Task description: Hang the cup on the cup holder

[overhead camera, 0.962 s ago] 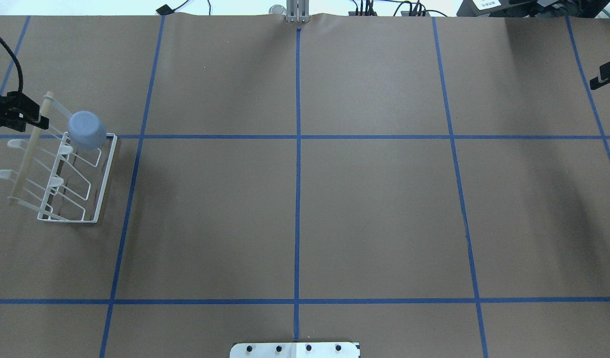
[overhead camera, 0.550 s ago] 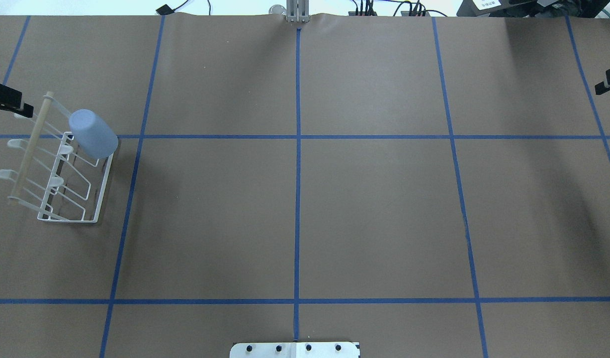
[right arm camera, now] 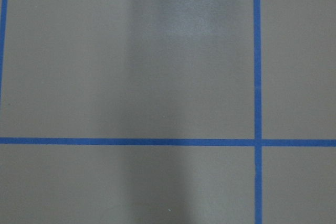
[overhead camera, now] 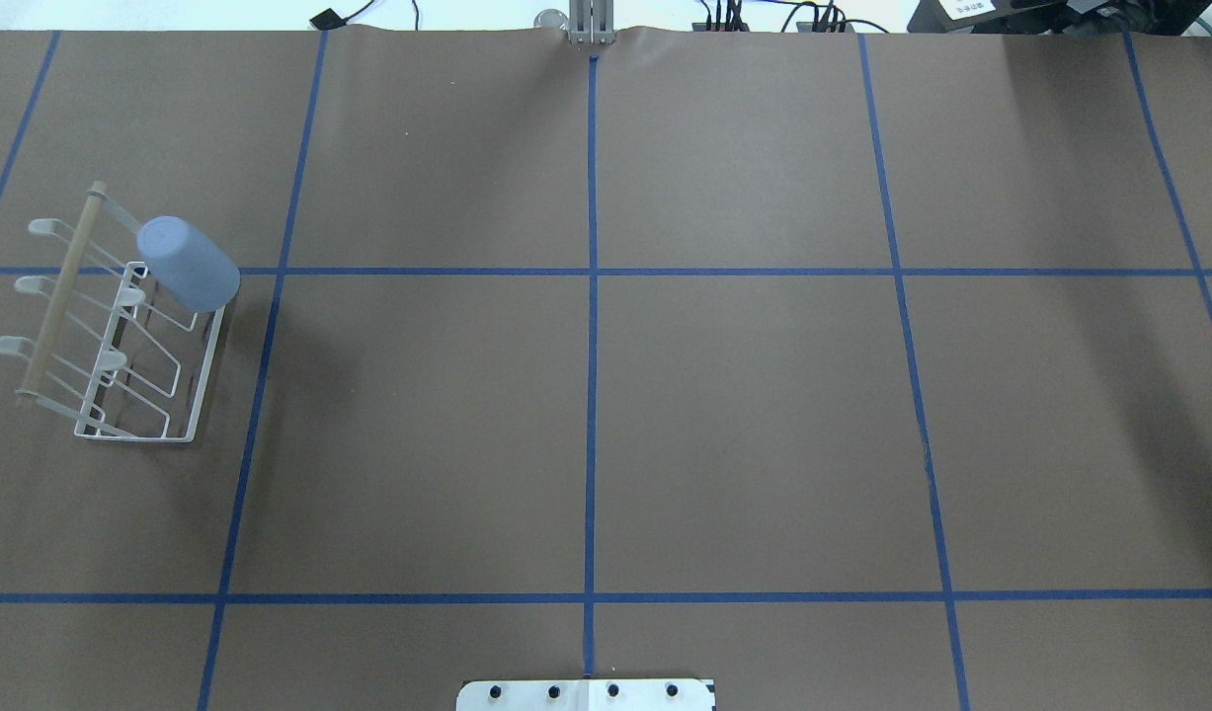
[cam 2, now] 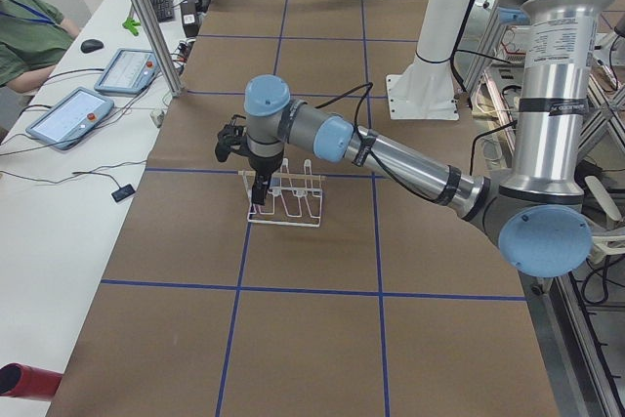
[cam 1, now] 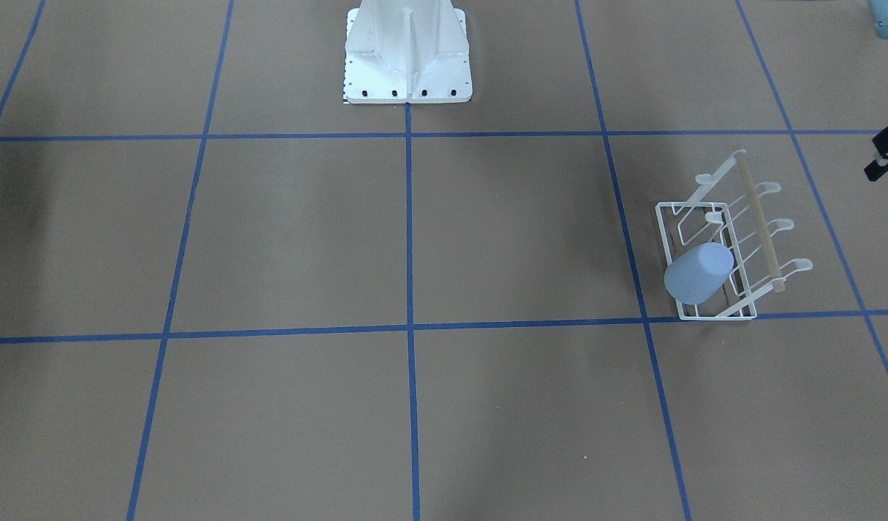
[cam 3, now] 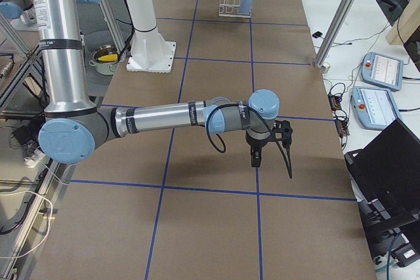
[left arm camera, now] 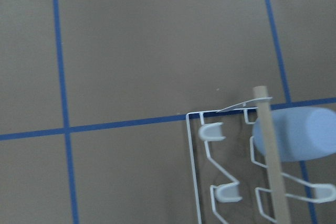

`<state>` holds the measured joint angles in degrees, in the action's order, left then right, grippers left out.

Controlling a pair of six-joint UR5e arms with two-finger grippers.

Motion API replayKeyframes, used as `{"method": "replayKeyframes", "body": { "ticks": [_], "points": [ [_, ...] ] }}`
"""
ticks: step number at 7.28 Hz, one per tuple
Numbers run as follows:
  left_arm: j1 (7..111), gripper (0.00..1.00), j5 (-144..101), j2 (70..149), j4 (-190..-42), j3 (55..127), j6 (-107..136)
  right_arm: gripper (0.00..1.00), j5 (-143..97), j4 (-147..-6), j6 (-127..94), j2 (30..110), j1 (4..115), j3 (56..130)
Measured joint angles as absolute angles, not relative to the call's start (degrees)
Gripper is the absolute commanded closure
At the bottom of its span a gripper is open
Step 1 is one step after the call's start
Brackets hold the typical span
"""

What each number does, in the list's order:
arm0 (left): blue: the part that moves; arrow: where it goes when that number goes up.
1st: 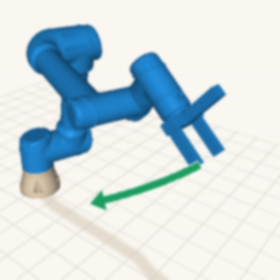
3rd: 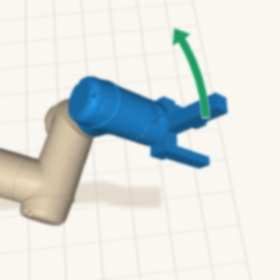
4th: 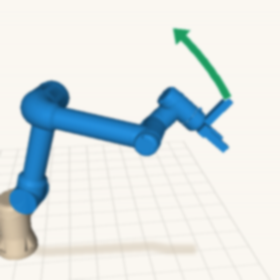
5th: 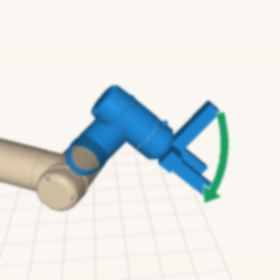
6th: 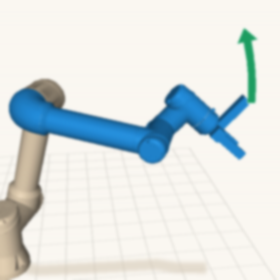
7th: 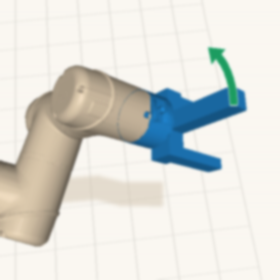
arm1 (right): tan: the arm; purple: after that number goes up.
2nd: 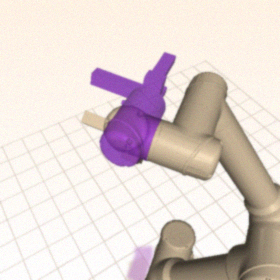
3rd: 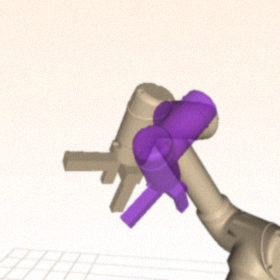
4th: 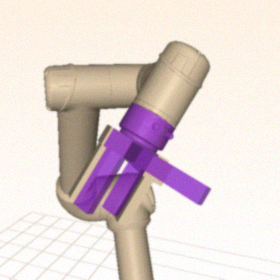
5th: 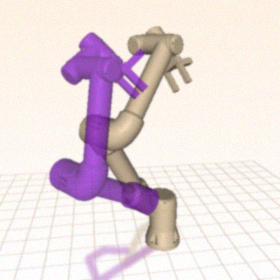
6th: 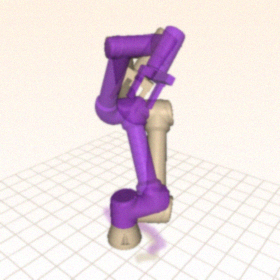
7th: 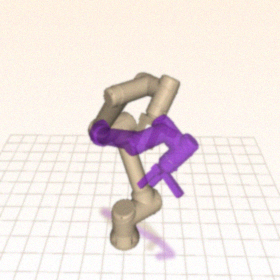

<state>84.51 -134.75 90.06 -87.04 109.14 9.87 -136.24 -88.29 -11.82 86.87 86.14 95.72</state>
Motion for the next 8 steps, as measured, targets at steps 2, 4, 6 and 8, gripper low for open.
{"method": "replayKeyframes", "body": {
  "ticks": [2,4,6,8],
  "points": [
    [90.10,0.01,-134.85,87.81,-86.96,103.60,5.42,0.00,-133.03,-88.70,-11.52,89.41,86.99,97.49],
    [91.47,0.01,-134.83,85.78,-91.52,99.41,4.31,0.00,-129.35,-89.14,-11.66,90.22,87.15,96.66],
    [91.55,0.01,-134.80,86.08,-93.21,95.43,4.12,0.00,-128.89,-89.45,-11.83,90.39,87.18,95.63],
    [91.51,0.01,-134.71,86.19,-93.28,94.59,4.28,0.00,-129.15,-90.52,-11.92,90.01,87.19,95.58]
  ]
}}
